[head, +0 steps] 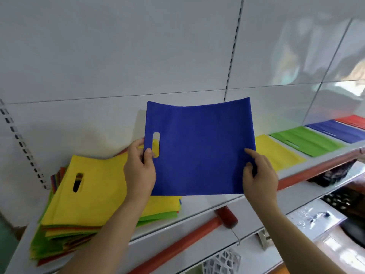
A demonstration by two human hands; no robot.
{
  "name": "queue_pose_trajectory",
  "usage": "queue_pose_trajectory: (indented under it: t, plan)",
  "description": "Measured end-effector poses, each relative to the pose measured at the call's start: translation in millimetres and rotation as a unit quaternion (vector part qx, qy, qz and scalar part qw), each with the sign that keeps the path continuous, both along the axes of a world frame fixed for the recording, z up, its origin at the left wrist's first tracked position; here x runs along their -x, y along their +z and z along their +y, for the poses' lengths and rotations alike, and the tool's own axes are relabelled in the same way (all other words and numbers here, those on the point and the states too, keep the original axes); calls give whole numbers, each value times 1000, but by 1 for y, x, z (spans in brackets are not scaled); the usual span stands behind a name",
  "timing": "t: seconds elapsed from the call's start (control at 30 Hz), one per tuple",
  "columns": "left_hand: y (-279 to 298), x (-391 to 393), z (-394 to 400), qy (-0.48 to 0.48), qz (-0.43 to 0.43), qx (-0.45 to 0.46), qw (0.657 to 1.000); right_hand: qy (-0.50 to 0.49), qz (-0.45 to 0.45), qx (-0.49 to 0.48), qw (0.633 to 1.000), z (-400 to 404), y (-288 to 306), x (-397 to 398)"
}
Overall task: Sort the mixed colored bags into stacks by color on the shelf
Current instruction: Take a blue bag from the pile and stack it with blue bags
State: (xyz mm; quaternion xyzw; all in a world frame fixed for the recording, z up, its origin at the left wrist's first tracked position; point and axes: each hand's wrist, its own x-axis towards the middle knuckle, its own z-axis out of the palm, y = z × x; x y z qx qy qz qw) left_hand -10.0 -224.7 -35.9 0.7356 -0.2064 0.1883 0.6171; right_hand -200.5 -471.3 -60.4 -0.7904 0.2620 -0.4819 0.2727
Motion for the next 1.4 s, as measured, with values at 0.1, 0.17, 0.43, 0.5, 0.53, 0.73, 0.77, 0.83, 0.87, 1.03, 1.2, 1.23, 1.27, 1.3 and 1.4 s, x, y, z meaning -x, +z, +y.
queue_pose_trajectory:
  t: [0.1, 0.17, 0.43, 0.5, 0.53, 0.73, 0.77, 0.83, 0.87, 1.03, 1.2, 1.23, 1.27, 1.3, 1.4]
  plan:
    - [2, 21, -50, -24, -30, -14, 999, -29, 23, 8, 999, -41, -4, 43]
    - [3, 38, -89, -43, -48, -36, 997, -41, 31, 19, 998, -72, -4, 72]
    - [1, 128, -259, -82, -93, -104, 987, -104, 73, 49, 991, -217, 5, 201]
    - [-1, 151, -299, -105, -95, -113, 984, -127, 85, 35, 988, -249, 2, 232]
    - [-1, 162, -320, -119, -99, -118, 981, -140, 90, 31, 986, -264, 0, 247]
    - [-7, 211, -445, -189, -123, -149, 963, -210, 91, -6, 973, -350, -16, 315]
    - [-10, 217, -467, -197, -123, -156, 960, -217, 91, -12, 972, -364, -19, 323]
    - [-18, 226, -512, -216, -124, -163, 955, -227, 96, -17, 969, -393, -23, 339]
    - [-22, 229, -535, -225, -123, -163, 953, -233, 100, -15, 967, -409, -24, 346]
    - [-33, 244, -653, -268, -94, -140, 948, -277, 132, 3, 952, -501, -18, 377]
    - [-31, 259, -761, -296, -102, -142, 939, -312, 160, 20, 936, -587, -11, 400]
    - [-31, 263, -779, -298, -101, -148, 938, -319, 162, 15, 934, -602, -11, 404]
    - [-31, 267, -796, -300, -101, -154, 936, -324, 164, 9, 932, -616, -13, 408]
    - [-33, 270, -812, -304, -104, -159, 934, -326, 167, 6, 930, -631, -15, 413]
    - [-36, 280, -863, -304, -104, -169, 932, -323, 172, -5, 930, -682, -21, 424]
